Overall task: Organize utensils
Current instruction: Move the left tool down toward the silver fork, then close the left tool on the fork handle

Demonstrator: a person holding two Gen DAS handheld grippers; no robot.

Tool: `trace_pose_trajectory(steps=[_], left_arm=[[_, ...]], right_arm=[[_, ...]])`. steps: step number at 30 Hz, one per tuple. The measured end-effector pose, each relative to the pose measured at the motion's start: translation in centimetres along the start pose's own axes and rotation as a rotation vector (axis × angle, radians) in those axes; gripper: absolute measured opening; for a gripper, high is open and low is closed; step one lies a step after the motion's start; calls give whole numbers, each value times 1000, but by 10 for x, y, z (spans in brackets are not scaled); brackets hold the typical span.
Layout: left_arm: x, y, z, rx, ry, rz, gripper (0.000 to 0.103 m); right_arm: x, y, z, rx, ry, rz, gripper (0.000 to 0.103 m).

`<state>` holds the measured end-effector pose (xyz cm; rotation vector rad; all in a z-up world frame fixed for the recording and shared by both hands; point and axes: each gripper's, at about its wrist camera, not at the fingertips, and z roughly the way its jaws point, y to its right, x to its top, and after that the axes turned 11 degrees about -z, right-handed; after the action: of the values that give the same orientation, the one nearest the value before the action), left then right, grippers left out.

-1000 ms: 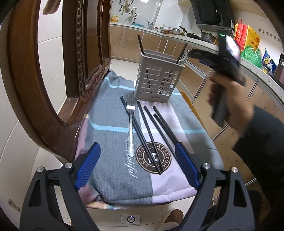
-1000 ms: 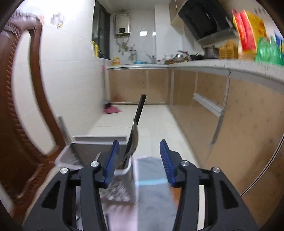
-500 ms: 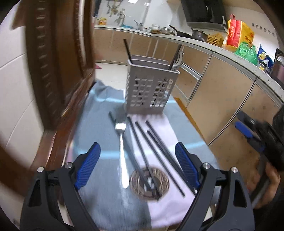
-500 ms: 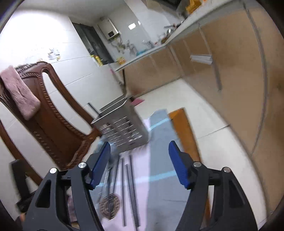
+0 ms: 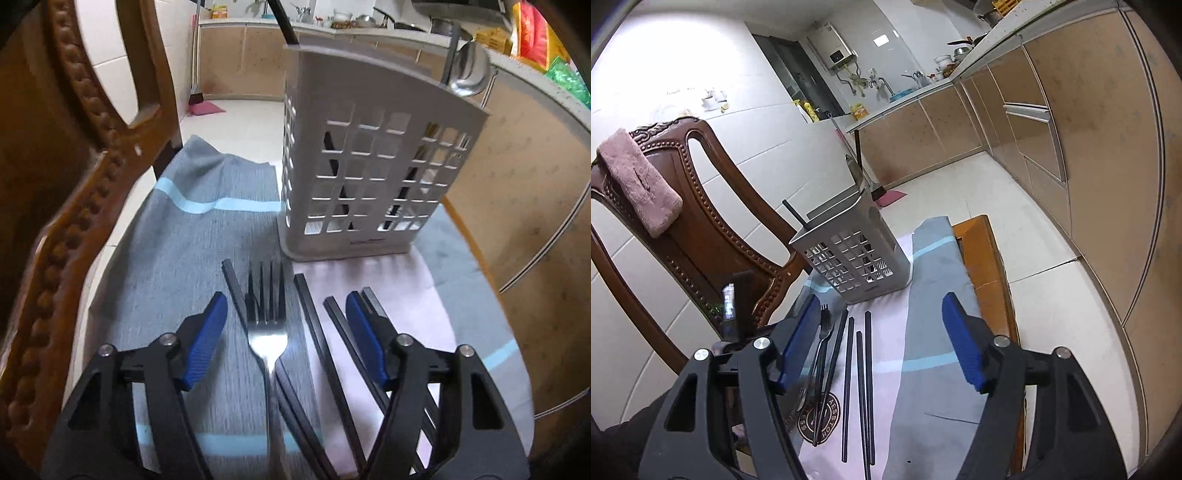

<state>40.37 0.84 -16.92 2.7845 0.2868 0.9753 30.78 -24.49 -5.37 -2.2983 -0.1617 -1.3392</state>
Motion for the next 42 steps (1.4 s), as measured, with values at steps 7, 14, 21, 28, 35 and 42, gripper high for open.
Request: trace_pose_trajectory(steps=[7, 14, 21, 28, 35, 42], left_arm=[[13, -5, 23, 28, -65, -48, 38], [16, -17, 17, 10, -60, -71, 25], [18, -19, -37, -2, 37, -48, 25], [20, -7, -108, -28, 142, 11, 24], [26, 12, -162, -52, 227, 35, 20], [62, 30, -198, -73, 298, 55, 11]], right_arm=[[2, 1, 1, 6, 0, 2, 67], [3, 5, 3, 1, -6, 16, 67], [2, 6, 4, -1, -10, 25, 67], [0, 4, 5, -4, -15, 21, 67], [-1, 7, 3, -15, -12, 31, 67], [-2, 6, 5, -16, -19, 28, 67]])
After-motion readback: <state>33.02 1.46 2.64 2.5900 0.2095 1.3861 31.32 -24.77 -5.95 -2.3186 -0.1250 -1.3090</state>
